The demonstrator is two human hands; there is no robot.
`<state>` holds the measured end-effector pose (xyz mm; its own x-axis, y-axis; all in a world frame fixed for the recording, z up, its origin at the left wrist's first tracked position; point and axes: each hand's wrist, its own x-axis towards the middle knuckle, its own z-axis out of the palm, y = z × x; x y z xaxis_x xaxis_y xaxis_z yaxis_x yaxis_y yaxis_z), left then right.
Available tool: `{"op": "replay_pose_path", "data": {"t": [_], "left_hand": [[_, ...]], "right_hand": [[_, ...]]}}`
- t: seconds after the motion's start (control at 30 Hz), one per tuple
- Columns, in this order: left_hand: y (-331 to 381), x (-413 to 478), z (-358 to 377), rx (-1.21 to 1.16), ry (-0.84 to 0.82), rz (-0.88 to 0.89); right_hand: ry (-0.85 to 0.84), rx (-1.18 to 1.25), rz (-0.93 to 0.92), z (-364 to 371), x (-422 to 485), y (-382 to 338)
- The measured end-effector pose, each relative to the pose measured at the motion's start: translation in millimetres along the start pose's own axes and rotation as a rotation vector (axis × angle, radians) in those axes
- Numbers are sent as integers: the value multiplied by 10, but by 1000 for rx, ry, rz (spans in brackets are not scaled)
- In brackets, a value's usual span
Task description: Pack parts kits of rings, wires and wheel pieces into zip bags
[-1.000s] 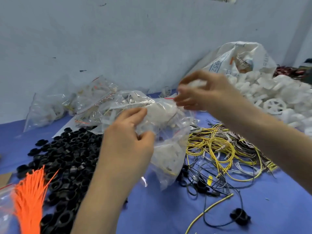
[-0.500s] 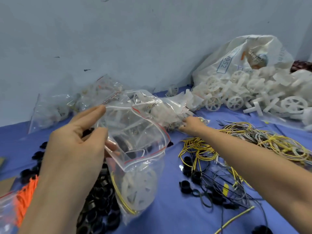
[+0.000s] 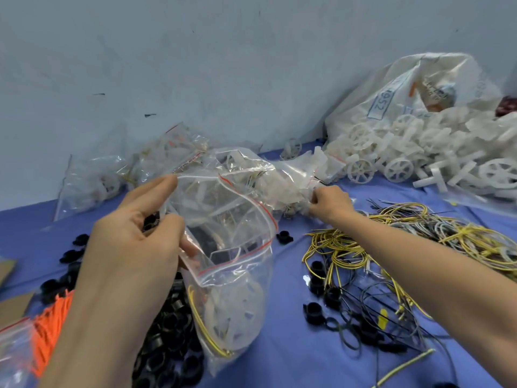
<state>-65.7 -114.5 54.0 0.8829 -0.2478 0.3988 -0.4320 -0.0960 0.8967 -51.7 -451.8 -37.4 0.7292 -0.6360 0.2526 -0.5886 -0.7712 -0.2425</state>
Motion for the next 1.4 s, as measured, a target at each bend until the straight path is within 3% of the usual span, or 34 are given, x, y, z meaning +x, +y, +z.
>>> {"op": "replay_pose_path", "data": {"t": [0.07,0.13,0.27,0.4,0.5,0.53,0.6,0.67,0.77,0.87,1.03,1.13,1.23,1.3,1.4], "left_hand": [[43,-28,26,-3,-19,9],[70,-52,56,8,-67,2],[156,-154,207,28,-230,32],[207,-195,278,-28,-317,22],[228,-205,277,-94,-365,6],[242,-209,277,-108,-381,-13],[280,-223,283,-178,-417,-49],[309,-246,303,-224,-447,-54],[309,-251,323,-230,-445,-52],[287,-258,326,-148,-419,3],[319,-205,102,269,-193,231],[333,-215,68,352,-220,283],[327,-263,101,372,-310,268],[325,-268,54,376,-374,237],[249,-206,-4,351,-394,255]], "right_hand": [[94,191,3,-139,-24,0],[135,531,70,-357,-68,-33],[-48,1607,321,-931,-371,-279],[-265,1819,213,-1471,-839,-535],[-444,1654,-90,-1815,-1223,-704],[-440,1442,-220,-1873,-1324,-758],[-267,768,-468,-1897,-1431,-865],[-154,244,-562,-1798,-1443,-973],[-245,-79,-541,-1561,-1492,-1138],[-344,-148,-533,-1495,-1553,-1215],[-101,-82,-532,-1830,-1321,-1114],[30,-206,-586,-1772,-1215,-1005],[-28,-208,-637,-1639,-1132,-885],[-52,-136,-602,-1586,-1058,-839],[78,-44,-451,-1564,-994,-773]]}}
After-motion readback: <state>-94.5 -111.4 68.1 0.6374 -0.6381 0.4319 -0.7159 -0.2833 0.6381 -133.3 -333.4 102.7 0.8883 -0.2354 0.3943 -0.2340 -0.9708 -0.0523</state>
